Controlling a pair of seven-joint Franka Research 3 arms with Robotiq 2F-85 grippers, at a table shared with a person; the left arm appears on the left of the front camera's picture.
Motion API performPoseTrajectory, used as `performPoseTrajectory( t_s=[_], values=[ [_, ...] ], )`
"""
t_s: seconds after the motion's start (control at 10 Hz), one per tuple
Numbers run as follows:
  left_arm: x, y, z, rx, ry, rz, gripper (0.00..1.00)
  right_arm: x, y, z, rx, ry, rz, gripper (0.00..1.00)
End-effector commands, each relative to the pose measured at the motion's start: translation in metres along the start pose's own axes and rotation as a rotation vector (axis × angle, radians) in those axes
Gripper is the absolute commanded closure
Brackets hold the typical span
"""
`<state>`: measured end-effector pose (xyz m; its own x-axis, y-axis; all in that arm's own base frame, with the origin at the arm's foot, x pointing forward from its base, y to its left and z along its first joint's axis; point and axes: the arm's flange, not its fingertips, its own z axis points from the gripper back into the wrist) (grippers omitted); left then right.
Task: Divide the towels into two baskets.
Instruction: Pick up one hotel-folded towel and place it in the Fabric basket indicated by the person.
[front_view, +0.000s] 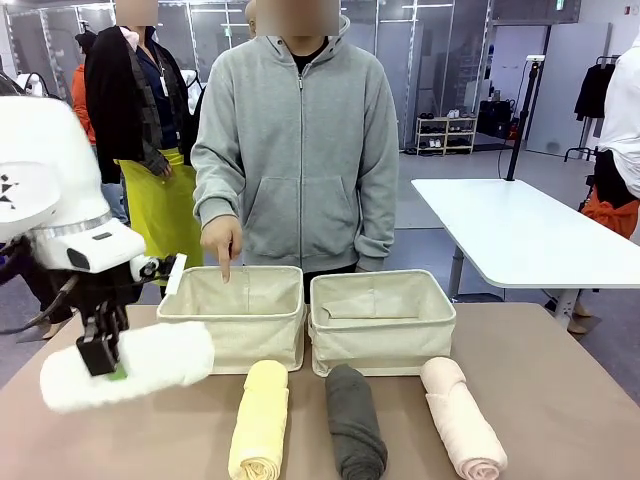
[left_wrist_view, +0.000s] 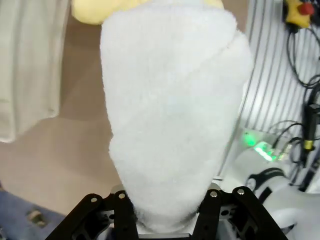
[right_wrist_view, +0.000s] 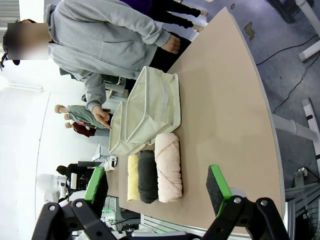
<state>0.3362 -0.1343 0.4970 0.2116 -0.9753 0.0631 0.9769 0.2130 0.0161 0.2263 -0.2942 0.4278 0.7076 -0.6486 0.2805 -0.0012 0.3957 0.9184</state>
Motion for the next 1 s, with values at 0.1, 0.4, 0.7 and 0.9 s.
performPoseTrajectory(
  t_s=[0.1,0.4,0.7,0.9],
  values=[
    [0.047,0.077,0.024,0.112,0.043,-0.116,0.63,-0.002,0.002,0.001,0.013,-0.009,0.001,0.0],
    [0.098,0.139,0.026,0.144,0.081,-0.186,0.63,-0.002,0.002,0.001,0.013,-0.009,0.001,0.0],
    [0.13,0.197,0.008,0.141,0.117,-0.241,0.63,-0.002,0.002,0.001,0.013,-0.009,0.001,0.0],
    [0.14,0.228,-0.009,0.125,0.096,-0.258,0.63,-0.002,0.002,0.001,0.013,-0.009,0.001,0.0]
  ],
)
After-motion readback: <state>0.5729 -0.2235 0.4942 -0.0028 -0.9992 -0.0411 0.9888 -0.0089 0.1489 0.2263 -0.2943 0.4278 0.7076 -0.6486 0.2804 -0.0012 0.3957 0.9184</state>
